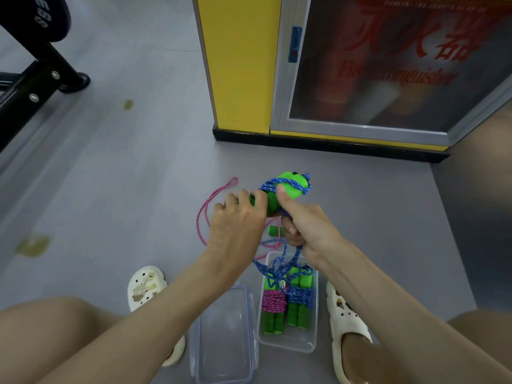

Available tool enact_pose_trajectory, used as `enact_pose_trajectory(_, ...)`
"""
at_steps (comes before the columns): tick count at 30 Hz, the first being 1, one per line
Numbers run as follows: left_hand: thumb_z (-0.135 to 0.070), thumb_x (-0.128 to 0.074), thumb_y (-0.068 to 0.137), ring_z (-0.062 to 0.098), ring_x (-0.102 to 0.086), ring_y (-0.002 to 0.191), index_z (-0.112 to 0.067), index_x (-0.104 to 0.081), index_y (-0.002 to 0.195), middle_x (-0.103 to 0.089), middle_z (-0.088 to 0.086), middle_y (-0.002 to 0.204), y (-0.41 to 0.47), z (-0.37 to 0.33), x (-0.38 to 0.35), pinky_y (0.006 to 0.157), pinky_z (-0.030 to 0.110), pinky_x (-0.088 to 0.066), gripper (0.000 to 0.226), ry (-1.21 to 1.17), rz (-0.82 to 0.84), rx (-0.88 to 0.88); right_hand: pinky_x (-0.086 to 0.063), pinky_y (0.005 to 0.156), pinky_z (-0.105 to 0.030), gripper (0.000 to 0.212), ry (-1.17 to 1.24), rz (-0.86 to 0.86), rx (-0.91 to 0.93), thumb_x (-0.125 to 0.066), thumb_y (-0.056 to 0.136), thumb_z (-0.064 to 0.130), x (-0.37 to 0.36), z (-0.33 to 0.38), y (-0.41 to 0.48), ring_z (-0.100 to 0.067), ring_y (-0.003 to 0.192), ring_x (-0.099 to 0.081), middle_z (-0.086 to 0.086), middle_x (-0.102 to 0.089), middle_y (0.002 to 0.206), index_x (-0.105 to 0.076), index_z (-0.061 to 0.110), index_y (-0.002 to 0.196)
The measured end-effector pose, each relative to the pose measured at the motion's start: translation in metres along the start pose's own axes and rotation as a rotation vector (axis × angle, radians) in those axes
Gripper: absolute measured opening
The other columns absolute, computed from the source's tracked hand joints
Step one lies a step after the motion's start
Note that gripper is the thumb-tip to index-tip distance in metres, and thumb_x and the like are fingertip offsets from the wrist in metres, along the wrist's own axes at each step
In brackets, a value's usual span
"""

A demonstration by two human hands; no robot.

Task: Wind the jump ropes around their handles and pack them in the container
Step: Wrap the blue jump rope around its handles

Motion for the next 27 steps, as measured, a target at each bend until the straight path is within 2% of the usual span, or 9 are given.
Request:
enact_pose_trajectory(3,0.0,-0.042,0.066,0.022,-0.053,0.048,-0.007,-0.067,0.087,-0.055,0.006,0.061,-0.002,-0.011,0.0,0.044,0.026,-0.039,0.033,-0.023,-0.037,-0.029,-0.014,0.038,-0.021,0.046,0.172,-0.153,-0.094,-0.068,0.079,0.053,0.006,-0.008,0.004,-0.012,0.037,-0.016,0.0,-0.023,0.042,-0.04,0.02,0.063)
enact_pose_trajectory(6,-0.019,-0.062,0.074,0.024,-0.055,0.056,-0.008,-0.068,0.1,-0.057,0.006,0.067,-0.003,-0.014,-0.006,0.05,0.03,-0.044,0.029,-0.097,-0.049,-0.026,-0.015,0.037,-0.021,0.048,0.166,-0.223,-0.044,-0.068,0.081,0.045,0.01,-0.005,0.006,-0.012,0.035,-0.017,0.0,-0.024,0.042,-0.035,0.019,0.057)
enact_pose_trajectory(9,-0.053,-0.041,0.088,0.024,-0.059,0.065,-0.011,-0.066,0.108,-0.061,0.005,0.074,-0.002,-0.01,-0.009,0.051,0.031,-0.043,0.054,-0.276,0.06,0.032,-0.019,0.033,-0.018,0.054,0.085,-0.239,0.072,-0.067,0.083,0.04,0.016,0.003,0.007,-0.01,0.031,-0.018,0.001,-0.023,0.039,-0.033,0.018,0.048)
enact_pose_trajectory(12,-0.063,-0.027,0.091,0.023,-0.06,0.084,-0.02,-0.061,0.116,-0.063,0.002,0.092,0.003,0.0,-0.004,0.06,0.033,-0.044,0.061,-0.554,0.29,0.18,-0.02,0.034,-0.018,0.055,0.026,-0.219,0.12,-0.067,0.083,0.041,0.022,0.007,0.008,-0.01,0.032,-0.019,0.0,-0.023,0.043,-0.031,0.018,0.048)
enact_pose_trajectory(17,-0.055,-0.065,0.081,0.015,-0.063,0.091,-0.021,-0.063,0.114,-0.066,0.001,0.103,0.009,0.023,-0.019,0.083,0.034,-0.053,0.048,-1.191,0.643,0.542,-0.019,0.035,-0.017,0.057,-0.018,-0.115,0.116,-0.065,0.084,0.044,0.023,0.005,0.007,-0.011,0.031,-0.018,0.002,-0.025,0.036,-0.03,0.019,0.047)
enact_pose_trajectory(20,-0.047,-0.069,0.076,0.015,-0.068,0.081,-0.013,-0.063,0.115,-0.072,0.003,0.095,0.0,0.018,-0.02,0.076,0.031,-0.054,0.052,-1.614,0.927,0.79,-0.016,0.038,-0.02,0.053,0.039,-0.017,0.106,-0.062,0.085,0.046,0.017,0.006,0.006,-0.013,0.036,-0.015,0.0,-0.024,0.036,-0.031,0.019,0.051)
enact_pose_trajectory(22,-0.039,-0.068,0.075,0.019,-0.07,0.08,-0.008,-0.059,0.118,-0.072,0.009,0.094,-0.004,0.011,-0.013,0.072,0.033,-0.055,0.054,-1.852,1.101,0.807,-0.017,0.038,-0.02,0.054,0.047,0.006,0.108,-0.062,0.084,0.047,0.015,0.008,0.005,-0.014,0.036,-0.016,0.0,-0.025,0.035,-0.033,0.018,0.05)
enact_pose_trajectory(24,-0.029,-0.068,0.073,0.025,-0.071,0.08,-0.008,-0.056,0.12,-0.071,0.014,0.095,-0.004,0.01,-0.006,0.068,0.035,-0.057,0.053,-1.992,1.123,0.79,-0.02,0.037,-0.021,0.056,0.022,0.01,0.111,-0.061,0.083,0.051,0.014,0.01,0.004,-0.013,0.036,-0.019,-0.001,-0.028,0.035,-0.035,0.016,0.048)
enact_pose_trajectory(27,-0.016,-0.072,0.073,0.026,-0.07,0.069,-0.012,-0.057,0.121,-0.072,0.014,0.091,0.002,0.019,-0.007,0.056,0.029,-0.055,0.05,-1.938,0.967,0.82,-0.026,0.038,-0.019,0.051,-0.01,0.033,0.104,-0.057,0.084,0.054,0.011,0.01,0.003,-0.012,0.036,-0.025,-0.001,-0.039,0.038,-0.046,0.012,0.057)
Point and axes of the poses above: each hand's wrist, its own y-axis towards the middle knuckle, its own x-axis out of the back of the hand, z = x × y, the point moved 4 cm from there along y, towards the middle knuckle
